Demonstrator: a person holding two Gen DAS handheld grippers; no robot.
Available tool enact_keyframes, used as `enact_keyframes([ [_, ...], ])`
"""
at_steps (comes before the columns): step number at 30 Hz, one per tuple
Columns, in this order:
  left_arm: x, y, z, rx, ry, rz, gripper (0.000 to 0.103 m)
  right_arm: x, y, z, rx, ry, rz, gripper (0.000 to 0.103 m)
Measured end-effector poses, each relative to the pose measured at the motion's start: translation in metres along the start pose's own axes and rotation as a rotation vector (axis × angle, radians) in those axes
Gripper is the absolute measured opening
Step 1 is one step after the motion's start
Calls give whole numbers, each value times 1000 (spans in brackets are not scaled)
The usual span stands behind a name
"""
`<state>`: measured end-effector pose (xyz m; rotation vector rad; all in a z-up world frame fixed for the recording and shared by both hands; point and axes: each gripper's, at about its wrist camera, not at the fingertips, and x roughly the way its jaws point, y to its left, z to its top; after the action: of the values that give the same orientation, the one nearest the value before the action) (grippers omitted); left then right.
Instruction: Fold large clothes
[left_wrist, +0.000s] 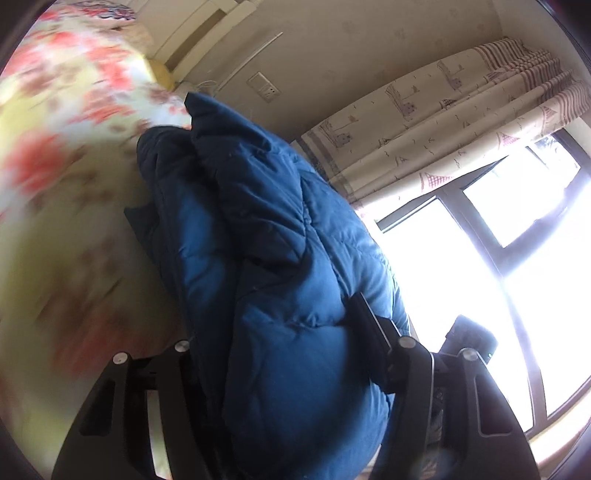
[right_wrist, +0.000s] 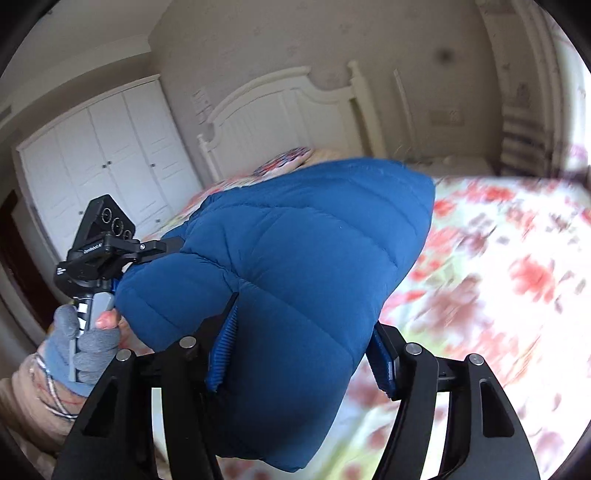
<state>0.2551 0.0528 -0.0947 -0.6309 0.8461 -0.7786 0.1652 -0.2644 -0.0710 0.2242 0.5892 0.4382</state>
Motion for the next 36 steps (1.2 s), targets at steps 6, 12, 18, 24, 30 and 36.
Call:
enact_keyframes([
  [6,83,-14,63,-8,-20,-20,60,25,-69,57,59,-71,-77,62],
  [12,141,19,47,-19,33,54,67,61,-107,27,119,56,-118,65],
  [18,121,12,43,-16,26,116,73,51,-101,33,140,72,-167,78],
  [24,72,-48,23,174,-79,298,87,-24,-62,29,122,-50,-209,86],
  [30,-10,-175,-12,500,-440,467,101,-124,7,46,-50,-304,-344,87],
  [36,-50,-249,-74,682,-668,671,101,-171,47,27,-80,-404,-449,87],
])
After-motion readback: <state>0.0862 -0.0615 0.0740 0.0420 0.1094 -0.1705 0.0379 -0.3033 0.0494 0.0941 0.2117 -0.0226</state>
